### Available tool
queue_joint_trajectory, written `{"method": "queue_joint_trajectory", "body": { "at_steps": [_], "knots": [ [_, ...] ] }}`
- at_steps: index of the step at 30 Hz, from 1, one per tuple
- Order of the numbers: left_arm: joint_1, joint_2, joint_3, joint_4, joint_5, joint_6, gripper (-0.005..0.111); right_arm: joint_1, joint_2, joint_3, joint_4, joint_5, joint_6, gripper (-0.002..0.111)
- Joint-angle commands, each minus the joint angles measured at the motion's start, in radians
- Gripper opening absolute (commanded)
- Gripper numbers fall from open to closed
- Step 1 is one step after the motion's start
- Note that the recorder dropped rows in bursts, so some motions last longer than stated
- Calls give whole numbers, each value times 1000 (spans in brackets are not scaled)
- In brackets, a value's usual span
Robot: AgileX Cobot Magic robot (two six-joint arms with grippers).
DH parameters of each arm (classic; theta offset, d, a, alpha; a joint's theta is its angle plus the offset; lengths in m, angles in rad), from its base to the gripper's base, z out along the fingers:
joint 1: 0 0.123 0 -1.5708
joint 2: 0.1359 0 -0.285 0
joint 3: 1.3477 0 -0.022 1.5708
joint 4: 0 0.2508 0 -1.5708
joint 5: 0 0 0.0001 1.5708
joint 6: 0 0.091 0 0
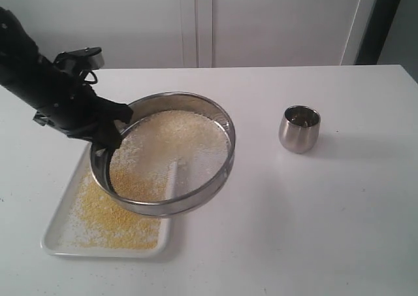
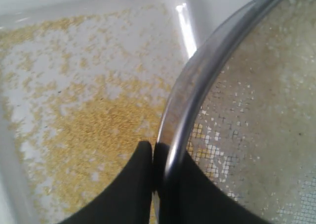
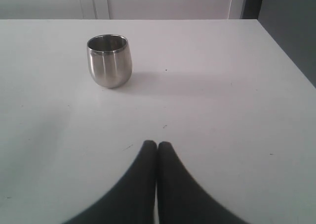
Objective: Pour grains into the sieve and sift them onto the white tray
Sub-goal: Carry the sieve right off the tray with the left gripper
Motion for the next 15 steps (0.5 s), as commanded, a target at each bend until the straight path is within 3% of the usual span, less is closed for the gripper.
{"method": "queue_joint_trajectory", "body": {
  "at_steps": [1,11,15],
  "knots": [
    [-77,-9,-39,-48,9,-66,0,-7,-6,6,-4,-14,4,0],
    [-192,-7,-56,-37,-29,-159,0,-7,-6,6,-4,-14,4,0],
    [-246,24,-114,36,-20,-257,0,-7,-6,6,-4,-14,4,0]
  ]
}}
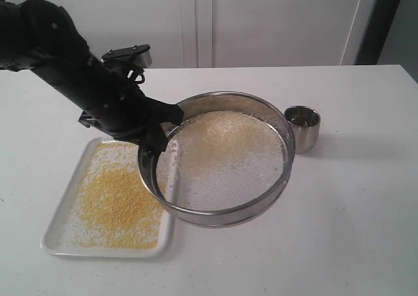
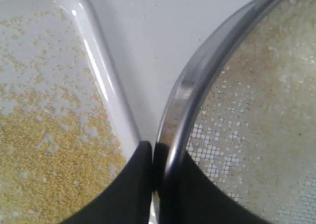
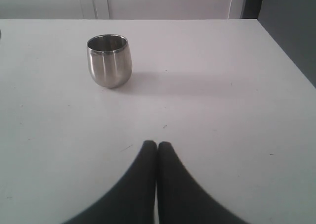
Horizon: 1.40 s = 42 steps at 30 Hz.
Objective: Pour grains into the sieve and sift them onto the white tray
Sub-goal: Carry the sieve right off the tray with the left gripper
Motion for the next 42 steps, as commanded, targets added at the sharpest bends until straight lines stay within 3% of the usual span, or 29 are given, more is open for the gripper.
{"method": "queue_joint_trajectory", "body": {
  "at_steps": [1,10,21,30,35,42],
  "knots": [
    [-64,34,-81,34,15,-111,0,-7,-6,6,-4,-14,21,0],
    [-185,165,-245,177,64,-257,0,-7,-6,6,-4,-14,28,0],
    [-261,320,-451,201,142,-302,0,-7,-6,6,-4,-14,30,0],
    [-336,457,-677,347,267,-413,0,-7,-6,6,-4,-14,30,0],
    [-355,533,-777,347,297,-433,0,-7,-6,6,-4,-14,30,0],
    [-364,616,-795,355,295,-467,0,-7,-6,6,-4,-14,30,0]
  ]
}}
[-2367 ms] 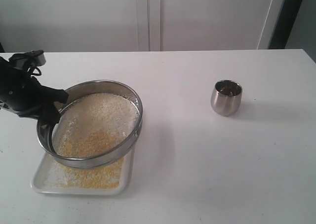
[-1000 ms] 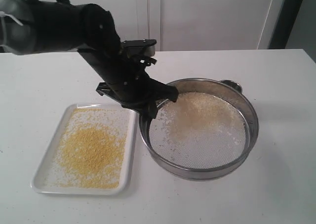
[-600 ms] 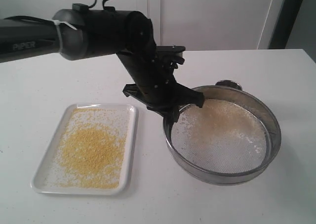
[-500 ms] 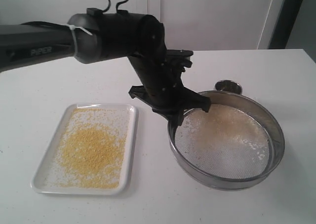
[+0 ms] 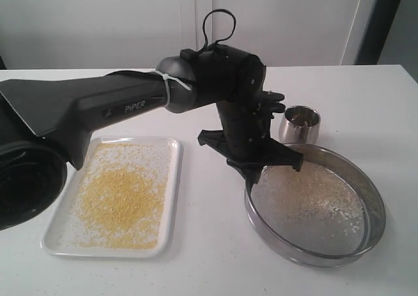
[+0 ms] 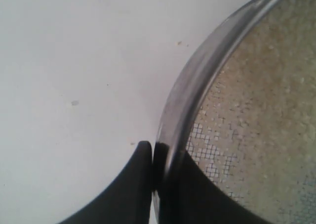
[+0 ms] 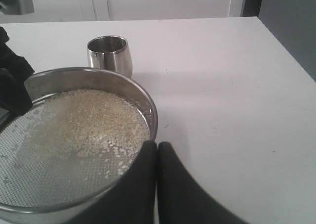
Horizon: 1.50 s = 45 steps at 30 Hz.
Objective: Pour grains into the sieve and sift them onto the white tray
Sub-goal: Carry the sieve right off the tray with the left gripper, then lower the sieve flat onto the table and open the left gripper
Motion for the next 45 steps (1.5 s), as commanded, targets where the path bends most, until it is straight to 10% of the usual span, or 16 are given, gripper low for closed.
{"method": "queue_joint_trajectory", "body": {
  "at_steps": [1,31,40,45],
  "knots": [
    [-6,14,-13,-18,0,-28,0,-7,-6,6,-4,-14,5,0],
    [-6,19,-13,95,98,-32,0,-7,-6,6,-4,-14,5,0],
    [-6,19,-13,95,81,-32,58,-7,-6,6,-4,-14,5,0],
    [-6,19,-13,95,81,-28,70,-7,-6,6,-4,-14,5,0]
  ]
}}
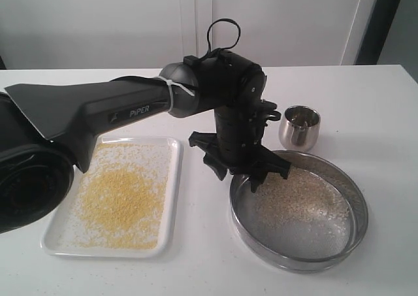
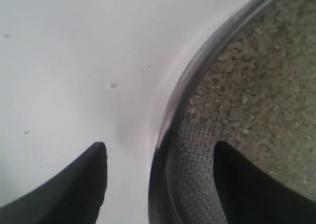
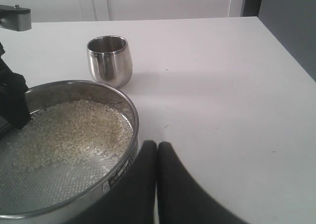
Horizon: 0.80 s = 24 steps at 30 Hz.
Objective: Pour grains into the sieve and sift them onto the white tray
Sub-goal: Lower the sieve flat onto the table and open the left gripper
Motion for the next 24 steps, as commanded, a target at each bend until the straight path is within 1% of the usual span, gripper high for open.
{"method": "queue_joint_trajectory", "body": {
  "at_steps": [1,7,19,21,24],
  "knots": [
    [-6,-6,-7,1,10,6,70,-7,-6,6,-4,-14,3,0],
    [-6,-8,-7,-1,12,6,70,-7,-6,6,-4,-14,3,0],
    [-6,-85,-9,-9,41,21,70,-7,-6,6,-2,-14,3,0],
    [-6,-102,-9,-15,45,25,68,-7,-6,6,-2,-14,3,0],
    [-6,-137,-9,-25,59,44,59,-7,-6,6,-2,-14,3,0]
  ]
}}
